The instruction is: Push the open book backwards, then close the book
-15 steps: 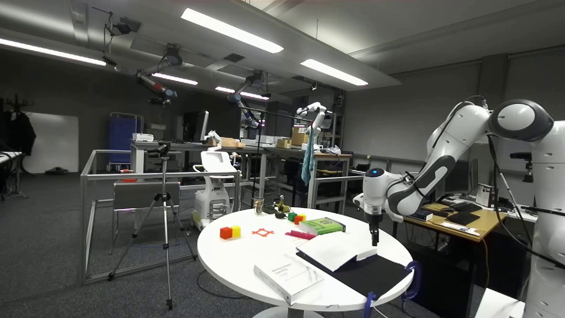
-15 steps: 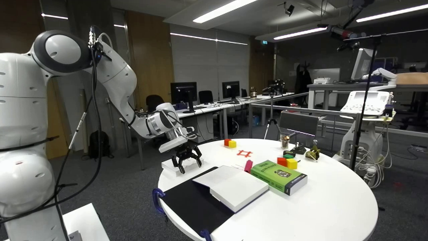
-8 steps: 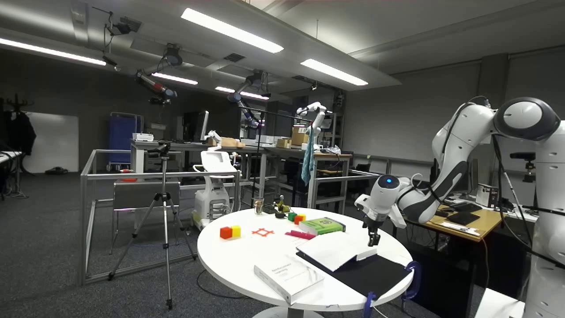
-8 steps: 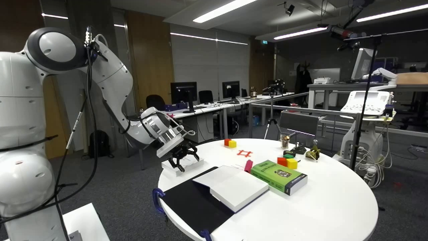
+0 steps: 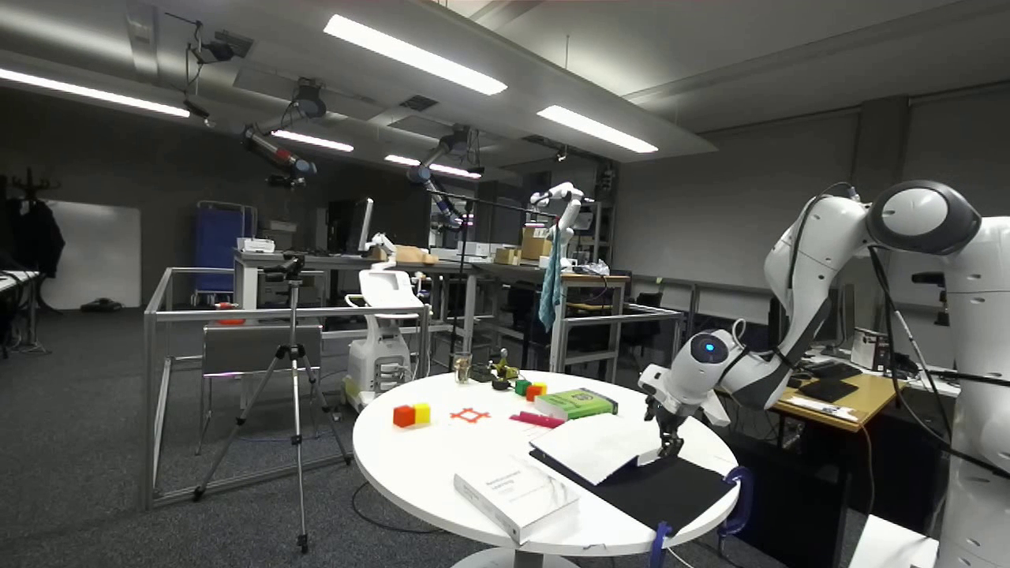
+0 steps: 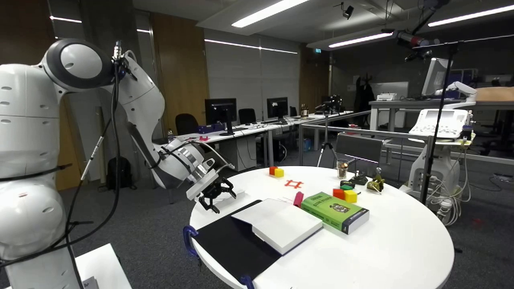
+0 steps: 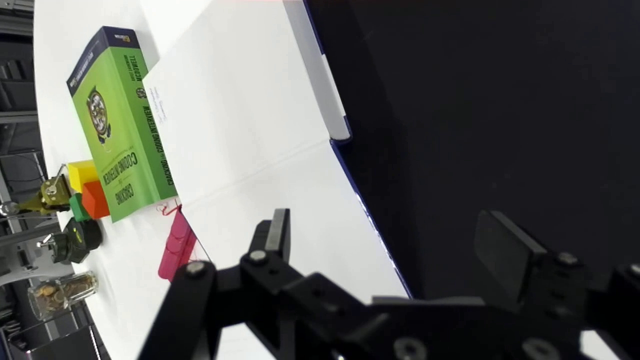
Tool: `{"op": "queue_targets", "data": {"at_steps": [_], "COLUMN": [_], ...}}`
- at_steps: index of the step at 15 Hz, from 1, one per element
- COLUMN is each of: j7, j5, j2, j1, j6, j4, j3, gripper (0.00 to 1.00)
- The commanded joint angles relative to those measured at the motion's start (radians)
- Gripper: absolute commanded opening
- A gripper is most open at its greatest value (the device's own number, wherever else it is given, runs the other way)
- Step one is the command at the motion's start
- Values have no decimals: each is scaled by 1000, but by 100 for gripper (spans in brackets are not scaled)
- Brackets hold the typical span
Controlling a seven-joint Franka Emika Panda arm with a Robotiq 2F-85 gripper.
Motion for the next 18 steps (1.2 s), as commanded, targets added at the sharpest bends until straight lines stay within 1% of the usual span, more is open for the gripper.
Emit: {"op": "queue_targets", "data": {"at_steps": [1, 3, 4, 5, 10, 18], "j7": [85, 112, 114, 88, 102, 132], "j5": [-113, -144, -141, -102, -111, -123], "j2": [54, 72, 69, 67, 81, 157], "j1": [-5, -10, -16, -2, 3, 18], "j6": [26, 29, 41, 2, -10, -84], "j4": [32, 43, 42, 25, 30, 104], "j3": [-9, -10, -11, -2, -2, 0], "gripper": [100, 100, 100, 100, 100, 100]}}
